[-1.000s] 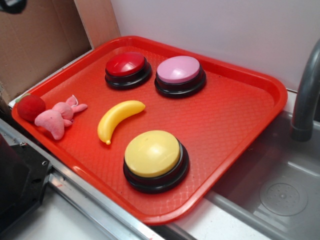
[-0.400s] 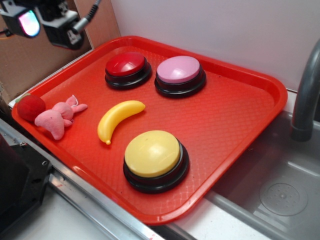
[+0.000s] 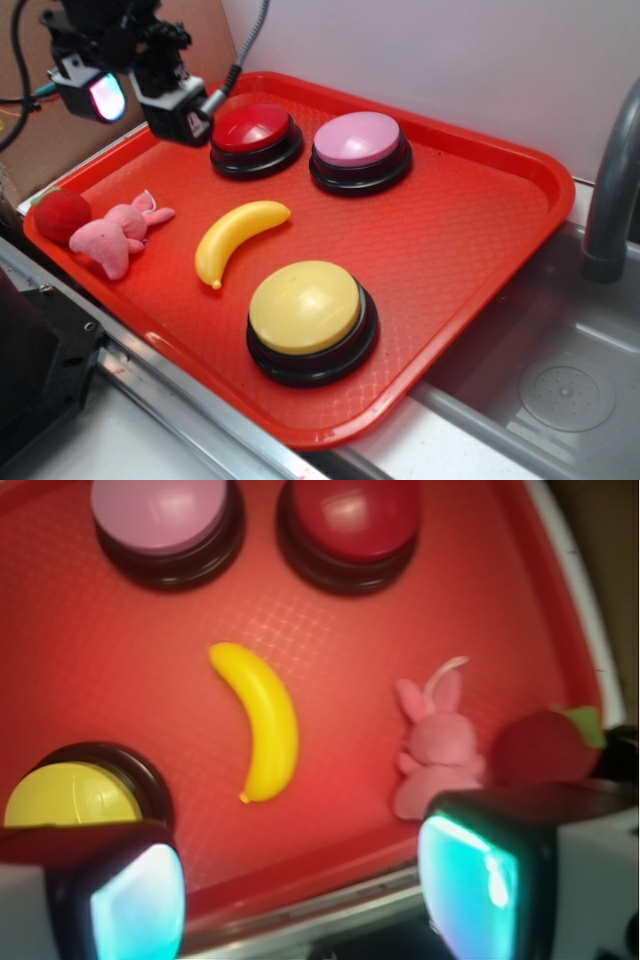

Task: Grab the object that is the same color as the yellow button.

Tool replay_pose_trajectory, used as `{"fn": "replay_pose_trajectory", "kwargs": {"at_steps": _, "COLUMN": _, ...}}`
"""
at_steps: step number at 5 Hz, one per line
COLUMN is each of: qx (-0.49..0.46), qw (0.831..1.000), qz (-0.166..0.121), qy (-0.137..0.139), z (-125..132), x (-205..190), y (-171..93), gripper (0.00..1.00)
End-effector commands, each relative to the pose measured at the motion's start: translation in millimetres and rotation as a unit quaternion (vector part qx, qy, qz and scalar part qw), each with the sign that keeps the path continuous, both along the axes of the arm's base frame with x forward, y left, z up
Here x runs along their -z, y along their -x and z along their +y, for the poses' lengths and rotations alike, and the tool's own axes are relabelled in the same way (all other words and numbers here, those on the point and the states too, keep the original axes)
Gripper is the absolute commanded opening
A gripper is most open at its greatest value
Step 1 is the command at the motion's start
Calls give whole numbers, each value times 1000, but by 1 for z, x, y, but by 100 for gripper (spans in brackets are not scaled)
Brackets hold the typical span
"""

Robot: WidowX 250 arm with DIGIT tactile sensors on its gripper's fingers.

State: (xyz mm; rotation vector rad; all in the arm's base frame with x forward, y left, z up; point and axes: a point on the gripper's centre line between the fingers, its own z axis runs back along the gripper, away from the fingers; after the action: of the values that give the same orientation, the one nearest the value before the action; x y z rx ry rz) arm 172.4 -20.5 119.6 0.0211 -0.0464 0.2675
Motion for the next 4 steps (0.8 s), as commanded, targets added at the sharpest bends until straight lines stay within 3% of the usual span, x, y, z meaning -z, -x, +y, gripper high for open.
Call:
{"fn": "replay_pose_trajectory", "kwargs": {"at_steps": 1, "qx": -27, "qw": 999, "qz": -24, "qy": 11, "z": 11, "x": 42, "y": -19, "gripper": 100}}
{"fn": "replay_pose_trajectory", "kwargs": {"at_steps": 3, "qx": 32, "qw": 999, "qz": -11, "qy": 32, "z": 4, "x": 84, "y": -38, "gripper": 100}}
{"fn": "replay_pose_trajectory", "kwargs": {"at_steps": 4, "qx": 56, "qw": 998, "qz": -1, "qy": 3, "z": -7, "x": 102, "y": -42, "gripper": 100}}
